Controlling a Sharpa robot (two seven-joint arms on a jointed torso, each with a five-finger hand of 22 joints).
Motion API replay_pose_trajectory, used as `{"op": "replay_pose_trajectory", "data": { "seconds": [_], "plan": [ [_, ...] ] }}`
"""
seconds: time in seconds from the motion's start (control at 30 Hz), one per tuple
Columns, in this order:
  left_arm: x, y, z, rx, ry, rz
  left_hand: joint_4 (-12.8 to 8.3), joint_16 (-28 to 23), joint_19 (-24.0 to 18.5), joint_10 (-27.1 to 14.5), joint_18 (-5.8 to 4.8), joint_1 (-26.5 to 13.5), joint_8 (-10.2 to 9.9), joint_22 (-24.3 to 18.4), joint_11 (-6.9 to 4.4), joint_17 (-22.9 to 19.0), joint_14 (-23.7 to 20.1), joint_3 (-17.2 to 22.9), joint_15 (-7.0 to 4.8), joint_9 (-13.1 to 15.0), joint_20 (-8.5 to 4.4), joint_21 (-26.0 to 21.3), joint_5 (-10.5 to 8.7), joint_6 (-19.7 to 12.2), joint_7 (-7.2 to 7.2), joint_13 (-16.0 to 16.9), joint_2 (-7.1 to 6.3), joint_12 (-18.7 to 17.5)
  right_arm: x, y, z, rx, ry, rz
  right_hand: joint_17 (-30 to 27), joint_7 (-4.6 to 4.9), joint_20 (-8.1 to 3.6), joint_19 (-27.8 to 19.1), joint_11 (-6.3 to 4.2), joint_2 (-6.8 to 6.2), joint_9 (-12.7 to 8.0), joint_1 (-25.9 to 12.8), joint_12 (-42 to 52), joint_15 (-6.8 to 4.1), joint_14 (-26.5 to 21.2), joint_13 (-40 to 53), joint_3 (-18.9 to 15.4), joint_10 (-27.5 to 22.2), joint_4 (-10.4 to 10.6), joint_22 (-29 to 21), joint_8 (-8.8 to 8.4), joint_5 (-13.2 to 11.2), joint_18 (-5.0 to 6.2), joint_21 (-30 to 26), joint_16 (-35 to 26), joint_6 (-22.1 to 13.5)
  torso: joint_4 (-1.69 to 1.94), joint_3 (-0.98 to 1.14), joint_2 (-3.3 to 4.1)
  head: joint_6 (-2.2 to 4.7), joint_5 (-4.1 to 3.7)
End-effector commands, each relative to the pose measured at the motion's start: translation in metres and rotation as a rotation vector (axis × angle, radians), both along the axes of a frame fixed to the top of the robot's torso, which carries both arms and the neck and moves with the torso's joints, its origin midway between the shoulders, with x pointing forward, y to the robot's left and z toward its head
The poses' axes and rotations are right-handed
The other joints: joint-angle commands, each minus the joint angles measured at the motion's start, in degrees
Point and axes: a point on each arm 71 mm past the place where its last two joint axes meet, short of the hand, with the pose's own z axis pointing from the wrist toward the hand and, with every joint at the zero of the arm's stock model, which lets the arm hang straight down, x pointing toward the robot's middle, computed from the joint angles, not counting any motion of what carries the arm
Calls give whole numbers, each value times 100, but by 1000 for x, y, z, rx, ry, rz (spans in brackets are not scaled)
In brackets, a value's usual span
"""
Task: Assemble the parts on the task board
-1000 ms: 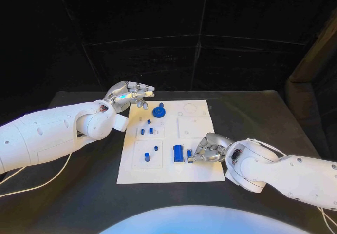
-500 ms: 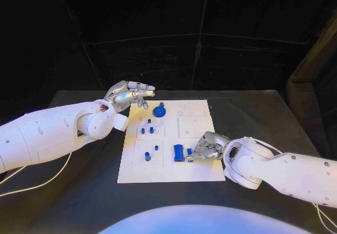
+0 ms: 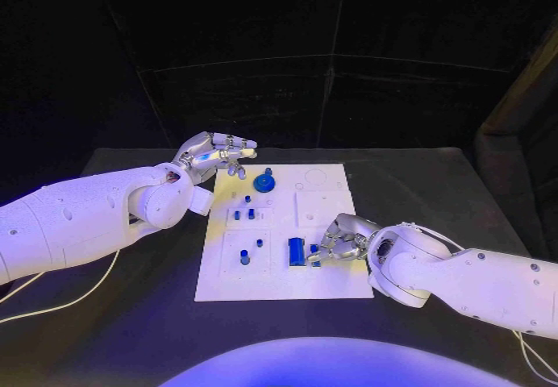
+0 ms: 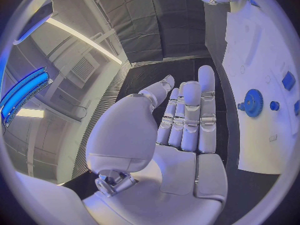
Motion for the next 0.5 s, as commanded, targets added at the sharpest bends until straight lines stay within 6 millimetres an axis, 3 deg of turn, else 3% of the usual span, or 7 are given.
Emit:
{"op": "replay_pose_trajectory", "data": {
  "seconds": [0.03, 0.17, 0.37, 0.5],
  "plan": [
    [0, -1, 1, -9, -2, -7, -14, -27, 10, -23, 80, 36, 32, -9, -17, -14, -31, -28, -3, 9, 21, -27, 14, -19, -26, 6, 28, 33, 1, 0, -1, -14, -27, 36, 914, -39, 5, 171, -6, -2, 8, 83, -8, -11, 474, 1040, -20, 267, -69, 325, 17, -29, -87, -10, 23, 22, -2, -4, -4, -4, -8],
    [0, -1, 1, -9, -2, -6, -14, -27, 10, -23, 80, 36, 32, -9, -17, -14, -31, -28, -3, 9, 21, -27, 14, -19, -26, 6, 28, 33, 1, 0, 2, 13, -51, 37, 931, -28, 7, 178, 4, -16, 15, -92, 7, -6, 477, 1049, -175, 275, 19, 344, 24, -32, -92, 1, 32, 38, -4, -10, -10, -5, -11],
    [0, -1, 1, -9, -1, -7, -14, -27, 10, -23, 80, 36, 32, -9, -17, -14, -31, -28, -3, 9, 21, -27, 14, -19, -26, 6, 28, 33, 0, 0, 6, 79, -67, 19, 942, -42, 7, 183, -5, 38, 31, -615, 8, -10, 480, 1053, -571, 279, 406, 348, 26, -31, -91, 4, 37, 27, -16, -6, -11, 13, -13],
    [0, -1, 1, -9, -1, -8, -14, -27, 10, -23, 80, 36, 32, -9, -17, -14, -31, -28, -3, 9, 21, -27, 14, -19, -26, 6, 28, 33, -1, -1, 6, 90, -60, 12, 937, -49, 1, 184, -12, 47, 43, -700, 0, -17, 479, 1050, -700, 277, 518, 348, 31, -34, -90, 3, 33, 23, -7, -8, -7, 26, -27]
  ]
}}
